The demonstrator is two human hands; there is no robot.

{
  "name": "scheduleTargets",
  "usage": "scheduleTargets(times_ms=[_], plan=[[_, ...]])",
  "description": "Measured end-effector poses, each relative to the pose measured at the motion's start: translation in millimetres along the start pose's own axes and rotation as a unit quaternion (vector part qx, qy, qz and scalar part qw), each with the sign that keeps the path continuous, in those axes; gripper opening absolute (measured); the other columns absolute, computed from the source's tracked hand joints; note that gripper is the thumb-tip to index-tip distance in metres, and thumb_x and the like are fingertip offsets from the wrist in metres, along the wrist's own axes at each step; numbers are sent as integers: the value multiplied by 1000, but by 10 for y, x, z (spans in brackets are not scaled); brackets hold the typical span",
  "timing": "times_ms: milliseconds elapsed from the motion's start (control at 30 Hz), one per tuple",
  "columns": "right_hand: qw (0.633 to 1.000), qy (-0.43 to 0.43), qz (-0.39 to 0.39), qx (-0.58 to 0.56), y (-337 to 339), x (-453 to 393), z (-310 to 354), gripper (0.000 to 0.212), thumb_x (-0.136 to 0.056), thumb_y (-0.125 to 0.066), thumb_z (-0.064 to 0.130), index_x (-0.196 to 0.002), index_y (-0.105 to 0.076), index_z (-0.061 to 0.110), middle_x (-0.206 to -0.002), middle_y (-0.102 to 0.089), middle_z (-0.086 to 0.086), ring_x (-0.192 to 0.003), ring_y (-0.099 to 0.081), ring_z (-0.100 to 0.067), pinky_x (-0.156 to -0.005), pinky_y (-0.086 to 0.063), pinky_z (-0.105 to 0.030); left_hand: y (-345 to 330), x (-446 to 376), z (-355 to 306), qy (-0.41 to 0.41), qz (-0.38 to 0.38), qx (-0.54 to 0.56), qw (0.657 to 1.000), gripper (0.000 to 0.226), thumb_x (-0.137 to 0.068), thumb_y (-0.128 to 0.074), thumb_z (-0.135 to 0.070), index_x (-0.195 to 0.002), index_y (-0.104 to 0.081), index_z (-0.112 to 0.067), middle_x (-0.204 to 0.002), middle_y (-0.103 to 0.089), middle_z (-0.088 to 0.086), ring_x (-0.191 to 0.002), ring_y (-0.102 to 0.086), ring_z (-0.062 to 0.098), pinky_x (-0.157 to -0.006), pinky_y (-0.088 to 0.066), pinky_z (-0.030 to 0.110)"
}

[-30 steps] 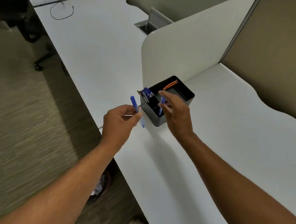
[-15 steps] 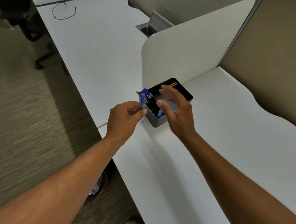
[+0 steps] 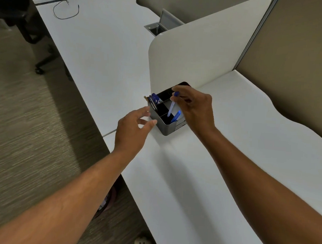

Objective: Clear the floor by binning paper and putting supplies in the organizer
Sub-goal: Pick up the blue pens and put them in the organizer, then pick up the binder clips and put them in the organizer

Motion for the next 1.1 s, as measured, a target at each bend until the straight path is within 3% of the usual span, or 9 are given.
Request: scheduleTargets(times_ms=[300,400,467,533,600,667,733,867,1100], plan=[[988,-51,96,106,-460,191,-467,23,-94,-75,22,-115,-77,12,-111,-75,-7,-100,-70,-20,-90,-62,-39,154,288,374,34,-4,0,999,28,-92,-77,-34,-119,-73,-27,-113,-73,-18,-94,-68,-8,-67,-46,-2],[985,-47,101,131,-475,198,-520,22,-96,-72,29,-111,-79,14,-116,-74,-5,-114,-63,-20,-99,-56,-38,197,311,415,37,-6,-4,999,29,-92,-76,-36,-119,-73,-27,-113,-72,-18,-94,-67,-9,-65,-48,2],[988,-48,72,127,-440,184,-486,28,-101,-63,37,-116,-79,19,-129,-70,-2,-129,-53,-21,-108,-45,-34,220,330,439,36,-10,-4,999,29,-92,-75,-37,-120,-73,-27,-114,-73,-17,-97,-68,-4,-73,-48,8],[995,-64,-12,71,-340,174,-408,33,-107,-52,34,-128,-73,20,-137,-65,1,-134,-49,-20,-113,-41,-36,247,357,461,30,-15,-4,999,29,-93,-74,-38,-120,-72,-28,-116,-73,-16,-99,-69,0,-76,-50,14],[992,-59,-112,22,-249,221,-238,33,-108,-45,27,-131,-67,20,-133,-64,4,-129,-52,-19,-110,-44,-42,292,392,497,22,-29,-2,999,29,-94,-73,-38,-121,-72,-28,-118,-73,-15,-100,-69,1,-75,-54,17],[989,-26,-142,16,-349,354,57,27,-105,-47,22,-124,-67,20,-122,-63,6,-117,-54,-19,-100,-48,-46,368,456,564,12,-44,-8,999,33,-96,-71,-37,-127,-70,-27,-124,-71,-13,-107,-67,4,-81,-60,25],[996,37,-66,46,-723,594,402,25,-102,-51,20,-120,-67,18,-119,-62,2,-113,-54,-18,-95,-49,-43,463,579,661,-18,-50,-48,997,40,-100,-65,-37,-139,-63,-27,-137,-65,-8,-122,-60,9,-96,-57,28],[972,150,139,117,-1772,1347,907,39,-103,-53,27,-140,-58,13,-139,-60,-9,-130,-54,-23,-106,-48,-42,833,1003,1096,-70,-77,-178,978,54,-102,-56,-27,-154,-43,-21,-160,-43,1,-153,-32,23,-124,-36,43],[923,173,286,191,-3278,2466,1498,61,-108,-38,45,-161,-29,16,-167,-31,-8,-158,-22,-28,-128,-24,-50,1958,2250,2796,41,-109,-301,946,64,-106,-45,-38,-164,-23,-22,-173,-20,5,-162,-11,26,-129,-14,57]])
Point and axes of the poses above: each hand's wrist, its own x-axis away from the middle knuckle, its own y-axis out of the back of the hand, z = x × y, the point moved 6 cm from there along -x, towards the middle knuckle
